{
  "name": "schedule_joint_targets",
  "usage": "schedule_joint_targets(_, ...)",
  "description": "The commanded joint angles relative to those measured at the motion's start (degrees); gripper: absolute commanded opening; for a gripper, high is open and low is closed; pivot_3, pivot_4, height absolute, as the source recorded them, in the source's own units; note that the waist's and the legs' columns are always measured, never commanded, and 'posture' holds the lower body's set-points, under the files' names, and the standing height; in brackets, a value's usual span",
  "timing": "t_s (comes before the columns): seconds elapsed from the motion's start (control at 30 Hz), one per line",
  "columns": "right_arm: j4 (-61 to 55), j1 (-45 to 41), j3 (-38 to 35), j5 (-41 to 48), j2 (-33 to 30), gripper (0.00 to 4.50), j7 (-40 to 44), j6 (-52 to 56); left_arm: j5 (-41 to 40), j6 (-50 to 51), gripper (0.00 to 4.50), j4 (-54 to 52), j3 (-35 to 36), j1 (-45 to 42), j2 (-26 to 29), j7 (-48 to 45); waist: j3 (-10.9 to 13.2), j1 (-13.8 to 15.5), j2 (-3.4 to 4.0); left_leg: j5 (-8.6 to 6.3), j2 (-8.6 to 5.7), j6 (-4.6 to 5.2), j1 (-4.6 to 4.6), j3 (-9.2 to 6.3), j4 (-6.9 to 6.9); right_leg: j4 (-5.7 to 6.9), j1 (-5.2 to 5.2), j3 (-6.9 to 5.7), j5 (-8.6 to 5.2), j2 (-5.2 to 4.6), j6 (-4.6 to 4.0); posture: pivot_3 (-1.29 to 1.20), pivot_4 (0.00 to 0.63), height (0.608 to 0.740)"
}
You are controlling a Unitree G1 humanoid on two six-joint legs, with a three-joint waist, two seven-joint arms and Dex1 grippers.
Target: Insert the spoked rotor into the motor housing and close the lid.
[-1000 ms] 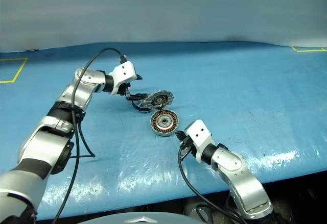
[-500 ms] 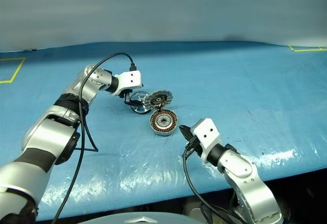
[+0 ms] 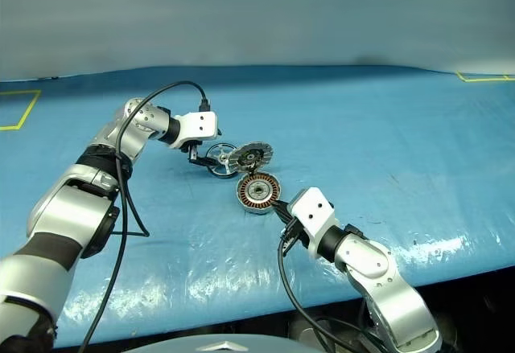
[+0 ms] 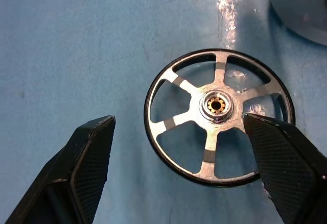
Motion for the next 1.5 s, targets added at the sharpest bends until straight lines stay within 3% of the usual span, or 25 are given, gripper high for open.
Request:
schedule_joint_targets(0.03,-0.7,-0.9,0.3,-0.4,0.1,0.01,-0.2,-0.6,-1.5,-1.3,4.28,-1.6,2.1,0.1,-0.9,0.1,0.0,0.2,0.00,0.00,-0.01,0.00,0.00,0.00,0.01,0.00,0.00,0.00,0.00,-0.01,0.01,0.00,0.150,0.740)
schedule_joint_targets(0.17,-0.3,-1.1,0.8,-1.1,0.0,0.01,-0.5,-0.4,-2.5,-2.5,4.28,-2.2,2.8,0.9,-1.4,-0.8,0.0,0.2,0.00,-0.02,-0.02,0.04,-0.01,0.02,0.05,0.00,0.00,0.02,0.02,-0.02,0.03,0.00,0.150,0.740)
schedule_joint_targets(0.27,0.1,-1.0,1.1,-1.7,-0.2,0.00,-0.7,-0.3,-2.2,-3.0,3.67,-2.1,3.0,0.9,-1.4,-0.5,0.0,0.2,0.00,-0.02,-0.02,0.03,-0.01,0.02,0.05,0.00,0.00,0.01,0.02,-0.02,0.02,0.00,0.150,0.740)
schedule_joint_targets(0.37,0.2,-0.9,1.5,-1.8,0.1,0.00,-0.6,-0.2,-1.7,-2.7,2.70,-1.8,2.9,0.7,-1.3,-0.3,0.0,0.2,0.00,-0.02,-0.03,0.04,-0.01,0.02,0.07,0.00,0.01,0.01,0.02,-0.02,0.03,0.00,0.150,0.740)
schedule_joint_targets(1.5,2.6,-1.0,4.5,-5.8,0.1,0.00,-1.0,-0.1,5.1,-5.7,2.70,-0.6,-1.8,3.5,-1.3,-0.5,0.0,0.2,0.00,-0.02,-0.03,0.04,0.04,0.02,0.13,0.07,0.07,0.02,0.03,-0.02,0.05,0.00,0.150,0.740)
